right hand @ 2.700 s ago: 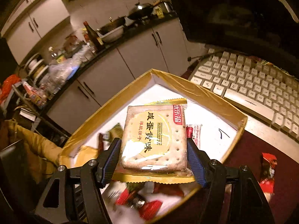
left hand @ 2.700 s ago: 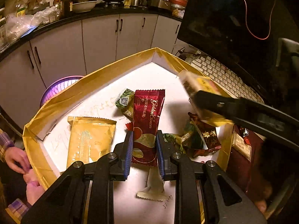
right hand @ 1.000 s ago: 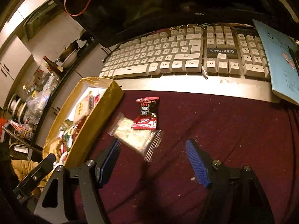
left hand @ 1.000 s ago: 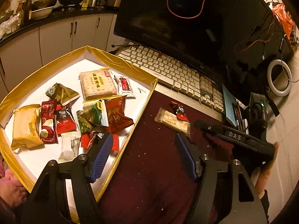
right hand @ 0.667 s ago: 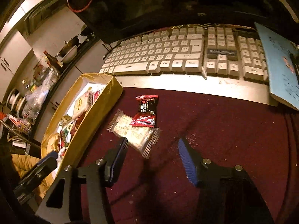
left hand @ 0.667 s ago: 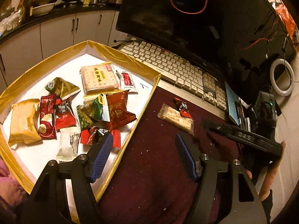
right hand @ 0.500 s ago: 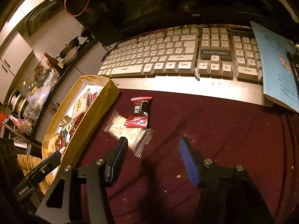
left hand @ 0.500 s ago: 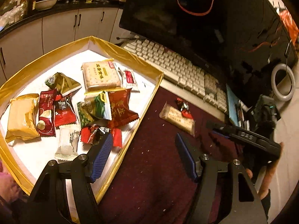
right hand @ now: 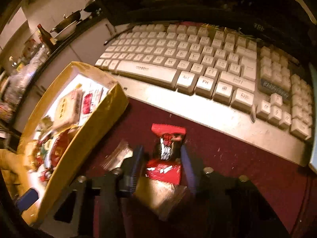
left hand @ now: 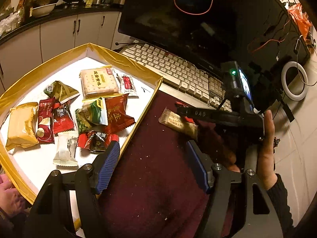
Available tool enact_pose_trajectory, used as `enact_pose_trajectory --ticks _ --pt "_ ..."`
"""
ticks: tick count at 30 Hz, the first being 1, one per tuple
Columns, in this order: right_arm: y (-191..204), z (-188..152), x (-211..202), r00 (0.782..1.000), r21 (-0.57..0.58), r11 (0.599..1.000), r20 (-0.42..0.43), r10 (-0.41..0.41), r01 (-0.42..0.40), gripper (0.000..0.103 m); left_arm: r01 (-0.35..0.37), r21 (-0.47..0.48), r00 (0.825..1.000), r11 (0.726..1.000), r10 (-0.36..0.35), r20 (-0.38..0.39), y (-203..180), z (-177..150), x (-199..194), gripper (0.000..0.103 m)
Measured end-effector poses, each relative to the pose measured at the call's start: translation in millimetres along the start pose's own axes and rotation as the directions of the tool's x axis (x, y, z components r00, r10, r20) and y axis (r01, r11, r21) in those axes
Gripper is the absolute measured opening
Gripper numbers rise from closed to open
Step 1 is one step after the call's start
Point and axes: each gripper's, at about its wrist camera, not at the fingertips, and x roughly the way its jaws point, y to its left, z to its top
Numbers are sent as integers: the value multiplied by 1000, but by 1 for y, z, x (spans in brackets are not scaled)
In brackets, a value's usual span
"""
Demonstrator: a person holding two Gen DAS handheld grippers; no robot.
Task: Organize snacks
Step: 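Grasp the red candy with the right gripper while the left grasps the long biscuit packet, then carry both snacks over the tray and open both grippers to drop them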
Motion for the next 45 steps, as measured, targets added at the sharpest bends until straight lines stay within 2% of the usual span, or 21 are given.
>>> enact_pose_trajectory --ticks 4,8,12,14,17,20,23,27,30,33,38,41,43,44,45 --pt "-3 -8 -7 1000 16 1000 25 -17 17 25 -3 1 1000 1000 3 -7 -1 0 2 68" --pt "-29 -33 -42 993 89 994 110 52 -62 25 -3 5 1000 1000 3 -6 -5 0 1 68" --pt "-64 -72 -82 976 190 973 196 94 -132 25 0 17 999 1000 1 -32 -16 -1 6 68" --pt "-81 -93 -91 967 235 956 224 120 -174 25 15 28 999 999 -14 -48 -26 1 9 68" --pt "-99 -117 -94 963 277 944 243 112 -180 25 52 32 997 998 -50 -66 -41 4 17 68" --pt "-112 -132 -93 954 325 922 272 124 -212 25 66 18 990 998 -63 -124 -54 12 37 68" --pt "-110 -135 -90 947 324 921 299 118 -217 25 21 19 989 1000 -18 -146 -66 25 61 68" --pt "-106 -135 -86 953 311 931 287 98 -189 25 -49 -66 975 997 33 -221 -66 38 102 68" --pt "-110 -136 -86 953 323 927 286 98 -192 25 -118 -29 966 993 108 -233 -74 36 115 68" --pt "-112 -136 -85 951 332 919 288 114 -211 25 -153 -32 954 988 139 -265 -75 32 124 68" --pt "-110 -135 -85 946 326 917 294 135 -232 25 -255 -30 944 966 242 -226 -78 45 141 67" --pt "-110 -136 -86 946 327 917 297 127 -226 25 -324 32 924 946 323 -205 -88 51 155 67" --pt "-112 -137 -86 947 335 915 298 125 -226 25 -363 122 909 924 380 -171 -99 46 162 68" --pt "-113 -137 -86 946 341 912 297 125 -228 25 -366 138 910 920 385 -152 -101 44 162 68" --pt "-114 -137 -86 947 346 910 297 125 -229 25 -359 148 916 922 378 -136 -101 41 160 64"
